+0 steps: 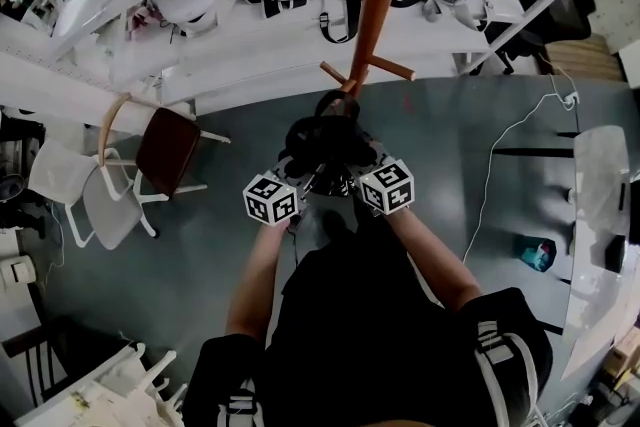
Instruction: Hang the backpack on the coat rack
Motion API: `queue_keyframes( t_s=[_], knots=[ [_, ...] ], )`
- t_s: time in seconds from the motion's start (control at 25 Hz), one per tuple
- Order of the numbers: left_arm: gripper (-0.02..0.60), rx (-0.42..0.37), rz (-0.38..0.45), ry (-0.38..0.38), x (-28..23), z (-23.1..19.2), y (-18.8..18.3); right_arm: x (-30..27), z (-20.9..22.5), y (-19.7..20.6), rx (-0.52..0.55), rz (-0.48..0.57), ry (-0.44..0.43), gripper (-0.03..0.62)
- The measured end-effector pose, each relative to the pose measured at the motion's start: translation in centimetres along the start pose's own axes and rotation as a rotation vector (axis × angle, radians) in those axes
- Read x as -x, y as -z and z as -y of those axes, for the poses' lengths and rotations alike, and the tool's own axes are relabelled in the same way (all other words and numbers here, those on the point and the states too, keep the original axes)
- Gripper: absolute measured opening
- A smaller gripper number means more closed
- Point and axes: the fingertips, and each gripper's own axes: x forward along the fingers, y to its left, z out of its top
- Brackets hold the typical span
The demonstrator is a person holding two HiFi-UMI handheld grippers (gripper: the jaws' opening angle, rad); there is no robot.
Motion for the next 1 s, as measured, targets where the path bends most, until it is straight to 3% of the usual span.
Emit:
queue_keyframes(
  t_s=[0.6,1.0],
  knots=[
    [0.078,-0.013,-0.076,0.006,-3.7,-4.9,-0.2,-2.8,3.7,1.4,-0.062,-0.037,0.058,0.098],
    [0.077,-0.039,-0.142,0.008,-6.3,-5.7,0.0,-3.2,5.7,2.1,-0.062,-0.097,0.076,0.097]
  ],
)
